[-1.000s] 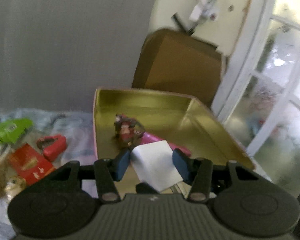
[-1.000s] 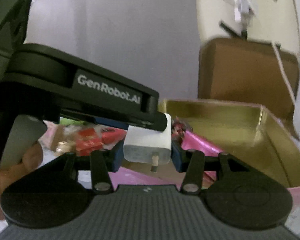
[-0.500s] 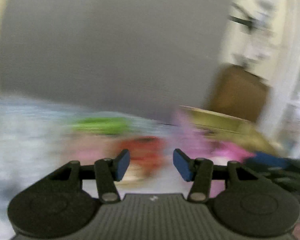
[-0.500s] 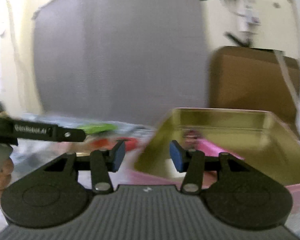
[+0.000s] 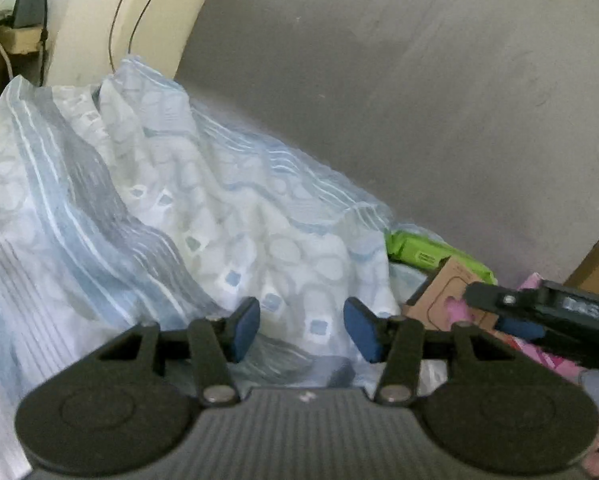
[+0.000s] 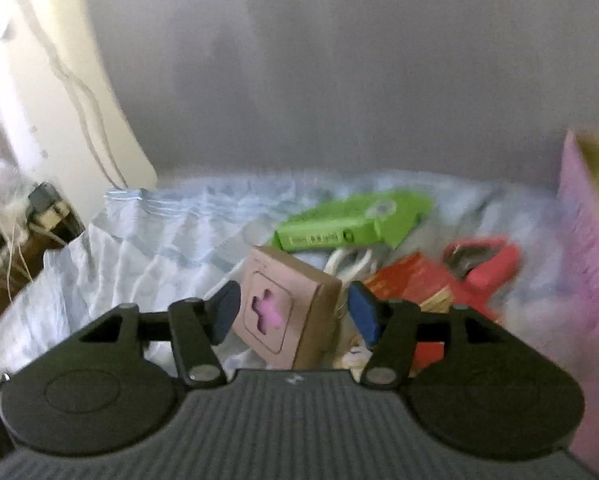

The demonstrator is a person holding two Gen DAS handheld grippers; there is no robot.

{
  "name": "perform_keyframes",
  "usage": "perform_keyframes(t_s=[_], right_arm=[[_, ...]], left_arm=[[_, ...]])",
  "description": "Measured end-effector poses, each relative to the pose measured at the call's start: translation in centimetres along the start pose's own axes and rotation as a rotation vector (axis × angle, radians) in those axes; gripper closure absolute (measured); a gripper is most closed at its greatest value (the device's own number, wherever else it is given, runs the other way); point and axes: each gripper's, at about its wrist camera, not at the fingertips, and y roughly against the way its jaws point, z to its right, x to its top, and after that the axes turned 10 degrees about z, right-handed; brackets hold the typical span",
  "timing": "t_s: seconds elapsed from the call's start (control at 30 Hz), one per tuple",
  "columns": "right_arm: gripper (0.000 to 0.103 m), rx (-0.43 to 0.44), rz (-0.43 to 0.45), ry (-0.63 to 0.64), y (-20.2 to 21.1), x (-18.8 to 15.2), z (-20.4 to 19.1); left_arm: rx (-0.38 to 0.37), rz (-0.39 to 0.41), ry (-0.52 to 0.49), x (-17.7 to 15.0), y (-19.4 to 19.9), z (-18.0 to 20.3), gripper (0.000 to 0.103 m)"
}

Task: Organize rigid objects
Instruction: 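Grasp the cardboard cross-cutout block with the right tool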

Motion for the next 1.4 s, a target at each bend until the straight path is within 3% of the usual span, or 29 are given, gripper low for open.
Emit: perform_keyframes(t_s=[0.03, 0.13, 0.27, 0.4, 0.53, 0.67, 0.73, 0.8, 0.83, 0.93, 1.0, 1.1, 1.27, 1.3, 1.33, 1.4], right_arm=[[0.064, 0.004, -0.027, -0.039, -0.6, -0.2, 0.3], [0.076, 0.055, -0.017, -0.09, 1.2, -1.2, -0.8], [0.077, 0.121, -0.024, -0.175, 6.0, -2.6, -1.1], [0.077, 0.142, -0.032, -0.247, 12.1, -5.1, 0.9], [0.077, 0.061, 0.03, -0.373, 18.6, -7.9, 5.3], [0.076, -0.056, 0.128, -0.502, 24.9, -10.8, 10.2], [0.07, -0.107, 0.155, -0.548, 27.1, -11.9, 12.2], [0.06, -0.185, 0.189, -0.563, 29.1, -12.7, 13.4], [0.052, -0.217, 0.2, -0.546, 29.8, -13.1, 13.6], [0.044, -0.207, 0.248, -0.441, 31.6, -13.6, 12.9], [0.04, -0.213, 0.289, -0.305, 32.7, -13.9, 11.4], [0.041, -0.164, 0.279, -0.101, 33.4, -14.3, 9.3], [0.039, -0.177, 0.225, 0.183, 32.6, -14.6, 7.2], [0.033, -0.18, 0.212, 0.214, 32.4, -14.6, 7.2], [0.019, -0.179, 0.196, 0.238, 31.7, -14.4, 7.4], [0.012, -0.174, 0.172, 0.272, 30.6, -14.0, 7.5]], left_arm=[[-0.003, 0.001, 0.001, 0.1, 0.0, 0.0, 0.057], [-0.03, 0.015, 0.016, 0.1, 0.3, -0.1, 0.057], [-0.12, 0.074, 0.027, 0.1, 1.7, -0.2, 0.053], [-0.238, 0.091, -0.053, -0.5, 2.4, 1.6, 0.053], [-0.33, 0.071, -0.173, -1.7, 2.7, 3.7, 0.053], [-0.35, 0.051, -0.356, -3.8, 3.3, 6.6, 0.053], [-0.362, 0.056, -0.433, -4.8, 3.7, 7.7, 0.052], [-0.329, 0.025, -0.46, -5.2, 3.9, 8.6, 0.052], [-0.339, -0.018, -0.43, -5.4, 4.2, 9.1, 0.054], [-0.435, -0.06, -0.387, -6.6, 7.2, 11.3, 0.054], [-0.525, -0.093, -0.381, -7.9, 9.6, 13.7, 0.054], [-0.64, -0.199, -0.385, -9.8, 11.0, 17.7, 0.053], [-0.638, -0.399, -0.398, -12.9, 9.3, 21.8, 0.051], [-0.623, -0.411, -0.401, -13.4, 8.8, 22.1, 0.049], [-0.608, -0.419, -0.409, -14.0, 8.4, 22.5, 0.041], [-0.607, -0.442, -0.414, -15.0, 8.0, 22.8, 0.038]])
